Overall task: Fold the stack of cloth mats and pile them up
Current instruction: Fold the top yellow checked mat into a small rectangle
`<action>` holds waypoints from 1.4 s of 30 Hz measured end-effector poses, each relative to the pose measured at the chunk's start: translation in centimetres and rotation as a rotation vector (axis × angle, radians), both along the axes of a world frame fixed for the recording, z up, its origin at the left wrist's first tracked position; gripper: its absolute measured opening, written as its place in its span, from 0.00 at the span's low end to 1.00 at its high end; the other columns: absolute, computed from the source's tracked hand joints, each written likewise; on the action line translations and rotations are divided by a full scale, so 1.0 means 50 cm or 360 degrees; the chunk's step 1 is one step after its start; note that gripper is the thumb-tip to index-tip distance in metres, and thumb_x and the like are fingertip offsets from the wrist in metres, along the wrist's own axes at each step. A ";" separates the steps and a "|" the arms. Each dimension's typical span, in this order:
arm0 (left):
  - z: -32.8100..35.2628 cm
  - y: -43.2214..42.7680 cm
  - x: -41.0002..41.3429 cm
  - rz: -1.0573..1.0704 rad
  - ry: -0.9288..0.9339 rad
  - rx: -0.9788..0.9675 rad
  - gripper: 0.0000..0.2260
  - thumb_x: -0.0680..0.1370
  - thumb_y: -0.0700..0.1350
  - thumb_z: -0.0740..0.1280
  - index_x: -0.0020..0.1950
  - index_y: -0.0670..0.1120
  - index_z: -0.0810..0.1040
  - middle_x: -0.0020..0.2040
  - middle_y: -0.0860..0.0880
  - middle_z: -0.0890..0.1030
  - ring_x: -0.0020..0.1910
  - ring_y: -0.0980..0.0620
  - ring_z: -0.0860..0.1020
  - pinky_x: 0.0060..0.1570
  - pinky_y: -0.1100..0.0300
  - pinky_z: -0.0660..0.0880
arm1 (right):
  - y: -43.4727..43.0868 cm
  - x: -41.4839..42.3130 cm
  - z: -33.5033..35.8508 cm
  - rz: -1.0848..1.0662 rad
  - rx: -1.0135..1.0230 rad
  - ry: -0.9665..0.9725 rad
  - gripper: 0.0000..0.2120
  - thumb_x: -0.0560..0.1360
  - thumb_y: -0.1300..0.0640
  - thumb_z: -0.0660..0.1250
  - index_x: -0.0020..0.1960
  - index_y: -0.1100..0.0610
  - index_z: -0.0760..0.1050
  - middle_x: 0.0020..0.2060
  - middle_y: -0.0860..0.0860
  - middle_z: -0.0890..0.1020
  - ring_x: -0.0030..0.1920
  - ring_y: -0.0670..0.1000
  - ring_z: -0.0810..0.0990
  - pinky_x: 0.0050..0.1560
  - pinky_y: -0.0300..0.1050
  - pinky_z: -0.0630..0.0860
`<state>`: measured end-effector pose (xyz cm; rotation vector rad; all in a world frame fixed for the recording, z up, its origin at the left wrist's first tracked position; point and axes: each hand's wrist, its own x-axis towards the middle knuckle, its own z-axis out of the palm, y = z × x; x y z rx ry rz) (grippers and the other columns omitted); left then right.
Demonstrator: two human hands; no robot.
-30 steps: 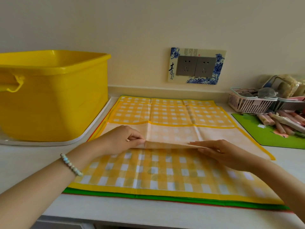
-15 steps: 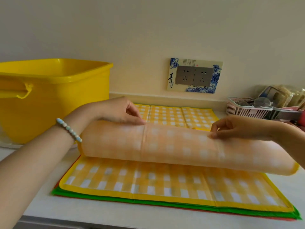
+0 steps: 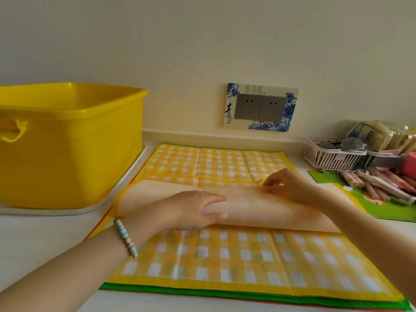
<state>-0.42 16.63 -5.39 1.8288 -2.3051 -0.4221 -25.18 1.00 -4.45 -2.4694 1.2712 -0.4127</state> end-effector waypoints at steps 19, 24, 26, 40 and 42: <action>-0.101 -0.059 0.026 0.0129 -0.0114 -0.0068 0.30 0.77 0.67 0.49 0.77 0.58 0.48 0.78 0.58 0.47 0.76 0.58 0.43 0.73 0.53 0.37 | 0.074 0.128 -0.066 -0.0174 -0.0401 -0.0343 0.12 0.77 0.53 0.63 0.59 0.52 0.77 0.60 0.48 0.79 0.60 0.51 0.76 0.56 0.42 0.69; -0.104 -0.061 0.027 0.0156 -0.0129 -0.0135 0.32 0.77 0.67 0.49 0.77 0.54 0.49 0.78 0.57 0.50 0.76 0.58 0.46 0.73 0.54 0.39 | 0.135 0.178 -0.112 -0.0002 -0.0284 0.0094 0.21 0.81 0.52 0.51 0.73 0.53 0.62 0.74 0.49 0.63 0.73 0.49 0.60 0.72 0.43 0.53; -0.105 -0.061 0.027 0.0151 -0.0142 -0.0171 0.33 0.77 0.67 0.49 0.77 0.54 0.50 0.78 0.57 0.50 0.76 0.58 0.47 0.74 0.53 0.41 | 0.141 0.180 -0.120 -0.0010 -0.0268 0.0145 0.22 0.82 0.49 0.48 0.75 0.52 0.58 0.75 0.48 0.59 0.75 0.48 0.55 0.73 0.45 0.49; -0.111 -0.064 0.031 0.0176 -0.0137 -0.0202 0.49 0.60 0.81 0.43 0.76 0.58 0.52 0.77 0.60 0.51 0.75 0.59 0.46 0.72 0.53 0.42 | 0.108 0.013 -0.119 -0.0265 -0.0100 0.0405 0.28 0.77 0.34 0.44 0.75 0.39 0.47 0.76 0.42 0.49 0.76 0.47 0.46 0.74 0.49 0.42; -0.113 -0.065 0.035 0.0177 -0.0138 -0.0213 0.49 0.60 0.82 0.42 0.76 0.58 0.52 0.77 0.60 0.51 0.75 0.59 0.47 0.72 0.52 0.43 | 0.100 -0.029 -0.112 -0.0336 -0.0062 0.0454 0.27 0.78 0.35 0.43 0.75 0.39 0.46 0.76 0.42 0.48 0.76 0.47 0.45 0.74 0.49 0.42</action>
